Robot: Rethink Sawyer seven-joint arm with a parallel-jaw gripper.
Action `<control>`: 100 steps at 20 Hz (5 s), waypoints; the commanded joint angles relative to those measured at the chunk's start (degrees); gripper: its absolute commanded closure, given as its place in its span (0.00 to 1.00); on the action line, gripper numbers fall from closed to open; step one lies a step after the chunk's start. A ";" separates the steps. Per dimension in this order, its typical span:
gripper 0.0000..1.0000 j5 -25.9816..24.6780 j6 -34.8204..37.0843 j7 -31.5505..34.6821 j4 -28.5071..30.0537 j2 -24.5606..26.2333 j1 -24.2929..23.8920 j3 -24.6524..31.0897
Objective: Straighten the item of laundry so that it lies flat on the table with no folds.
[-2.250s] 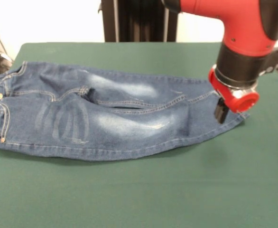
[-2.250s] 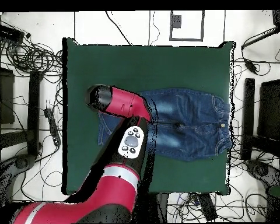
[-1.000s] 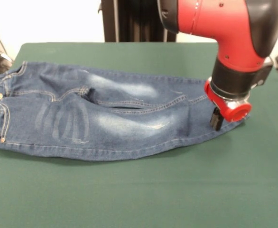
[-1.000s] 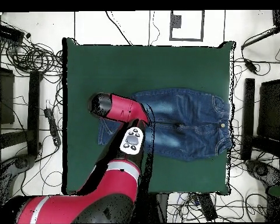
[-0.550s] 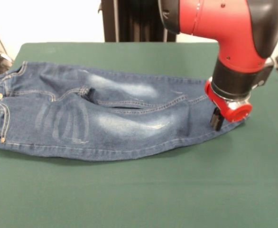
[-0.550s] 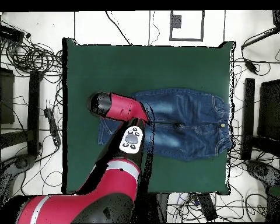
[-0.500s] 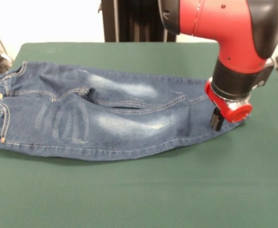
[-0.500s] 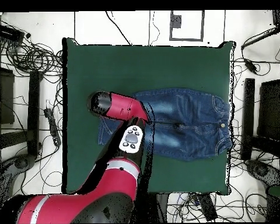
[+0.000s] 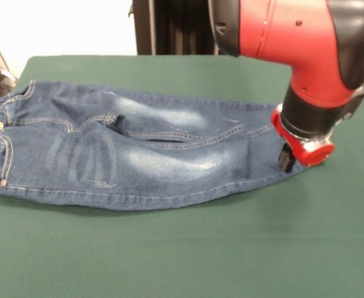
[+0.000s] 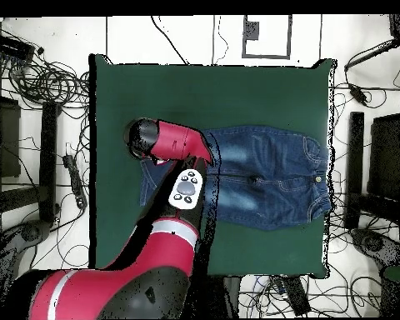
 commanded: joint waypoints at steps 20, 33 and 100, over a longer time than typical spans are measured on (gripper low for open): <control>1.00 9.08 5.26 21.69 -10.39 7.33 1.49 2.16; 1.00 11.40 10.96 30.29 -15.53 7.43 4.60 -1.26; 1.00 -12.27 -17.55 15.10 16.09 -2.57 -5.90 15.45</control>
